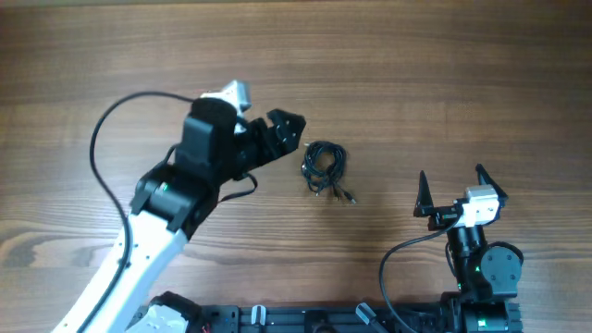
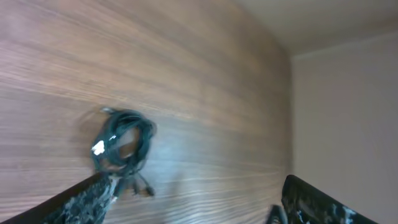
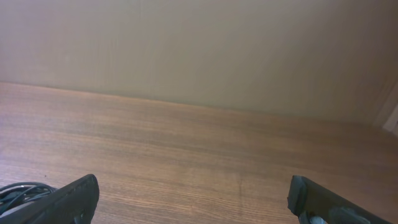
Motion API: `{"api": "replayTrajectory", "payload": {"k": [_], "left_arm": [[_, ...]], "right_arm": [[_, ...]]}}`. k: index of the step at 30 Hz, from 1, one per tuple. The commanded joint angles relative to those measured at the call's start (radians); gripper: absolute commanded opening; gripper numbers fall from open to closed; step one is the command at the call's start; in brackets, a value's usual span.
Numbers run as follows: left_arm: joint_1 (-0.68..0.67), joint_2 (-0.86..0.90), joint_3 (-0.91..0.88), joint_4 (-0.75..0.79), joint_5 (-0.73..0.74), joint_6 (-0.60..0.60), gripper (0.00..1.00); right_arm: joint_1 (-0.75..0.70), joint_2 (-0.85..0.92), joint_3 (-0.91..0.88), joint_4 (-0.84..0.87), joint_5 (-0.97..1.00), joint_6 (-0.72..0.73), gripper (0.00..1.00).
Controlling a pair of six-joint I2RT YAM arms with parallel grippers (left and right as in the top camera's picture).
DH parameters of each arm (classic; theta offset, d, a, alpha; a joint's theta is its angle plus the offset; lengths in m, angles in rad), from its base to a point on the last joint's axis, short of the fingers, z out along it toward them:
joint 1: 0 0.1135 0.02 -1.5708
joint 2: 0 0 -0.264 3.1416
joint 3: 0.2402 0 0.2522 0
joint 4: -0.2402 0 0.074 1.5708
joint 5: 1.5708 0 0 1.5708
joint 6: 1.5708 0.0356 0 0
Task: Untangle cables
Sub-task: 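Move the left gripper forward over the black cable bundle, then lower the left gripper and grasp the black cable bundle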
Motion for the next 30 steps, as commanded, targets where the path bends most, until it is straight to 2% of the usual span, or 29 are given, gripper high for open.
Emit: {"api": "replayTrajectory", "payload": {"k": [1, 4, 8, 11, 14, 17, 20, 26, 30], "left_arm": [[-0.024, 0.093, 0.078, -0.047, -0.119, 0.005, 0.91], [-0.024, 0.153, 0.078, -0.033, -0.12, 0.005, 0.9], [-0.024, 0.232, 0.078, -0.027, -0.119, -0.006, 0.76], [-0.033, 0.283, 0.078, 0.0, -0.114, -0.043, 0.69], [-0.068, 0.32, 0.078, 0.033, -0.121, -0.054, 0.68], [-0.108, 0.363, 0.078, 0.038, -0.216, -0.054, 0.67], [-0.145, 0.415, 0.078, 0.031, -0.343, -0.055, 0.59], [-0.182, 0.541, 0.078, 0.044, -0.357, -0.055, 0.56], [-0.216, 0.583, 0.078, 0.069, -0.354, -0.055, 0.42]], "right_arm": [[0.002, -0.012, -0.002, 0.002, 0.014, -0.009, 1.0], [0.002, -0.012, -0.002, 0.002, 0.014, -0.008, 1.0], [0.002, -0.012, -0.002, 0.002, 0.014, -0.009, 1.0], [0.002, -0.012, -0.002, 0.002, 0.014, -0.008, 1.0], [0.002, -0.012, -0.002, 0.002, 0.014, -0.009, 1.0], [0.002, -0.012, -0.002, 0.002, 0.014, -0.009, 1.0], [0.002, -0.012, -0.002, 0.002, 0.014, -0.008, 1.0], [0.002, -0.012, -0.002, 0.002, 0.014, -0.009, 1.0], [0.002, -0.012, -0.002, 0.002, 0.014, -0.009, 1.0]]}}
